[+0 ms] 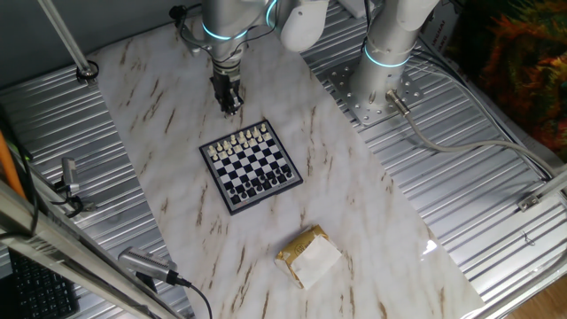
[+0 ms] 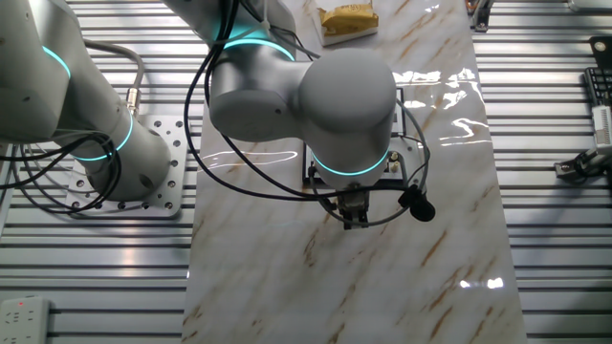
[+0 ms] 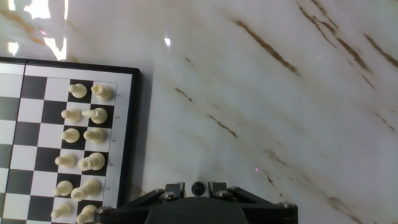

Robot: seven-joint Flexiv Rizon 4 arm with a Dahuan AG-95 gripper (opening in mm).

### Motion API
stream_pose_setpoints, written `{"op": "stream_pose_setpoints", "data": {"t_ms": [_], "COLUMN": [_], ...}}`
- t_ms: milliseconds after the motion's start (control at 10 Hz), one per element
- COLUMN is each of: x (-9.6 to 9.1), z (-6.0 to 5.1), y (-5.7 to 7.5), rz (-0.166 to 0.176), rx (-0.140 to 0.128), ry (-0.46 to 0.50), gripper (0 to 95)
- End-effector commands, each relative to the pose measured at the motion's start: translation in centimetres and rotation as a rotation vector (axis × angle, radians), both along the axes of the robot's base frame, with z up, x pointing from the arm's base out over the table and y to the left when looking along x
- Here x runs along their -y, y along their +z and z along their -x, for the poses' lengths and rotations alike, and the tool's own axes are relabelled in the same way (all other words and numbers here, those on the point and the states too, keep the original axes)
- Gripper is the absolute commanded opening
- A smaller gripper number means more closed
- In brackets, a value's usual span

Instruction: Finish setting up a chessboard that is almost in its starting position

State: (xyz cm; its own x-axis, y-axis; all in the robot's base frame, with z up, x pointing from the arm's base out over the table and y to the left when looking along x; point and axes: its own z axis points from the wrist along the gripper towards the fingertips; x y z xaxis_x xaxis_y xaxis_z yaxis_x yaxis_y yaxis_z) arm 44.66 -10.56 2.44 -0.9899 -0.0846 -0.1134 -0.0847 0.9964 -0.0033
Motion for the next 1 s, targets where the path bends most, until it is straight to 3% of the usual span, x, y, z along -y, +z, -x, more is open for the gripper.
{"op": "stream_pose_setpoints", "data": {"t_ms": [100, 1000], "x": [-0.02, 0.0], "z": [0.01, 0.02], "y": [0.0, 0.0], "rz": [-0.004, -0.009], "rx": [0.0, 0.002], "ry": [-0.002, -0.003], "gripper": [0.0, 0.0]}}
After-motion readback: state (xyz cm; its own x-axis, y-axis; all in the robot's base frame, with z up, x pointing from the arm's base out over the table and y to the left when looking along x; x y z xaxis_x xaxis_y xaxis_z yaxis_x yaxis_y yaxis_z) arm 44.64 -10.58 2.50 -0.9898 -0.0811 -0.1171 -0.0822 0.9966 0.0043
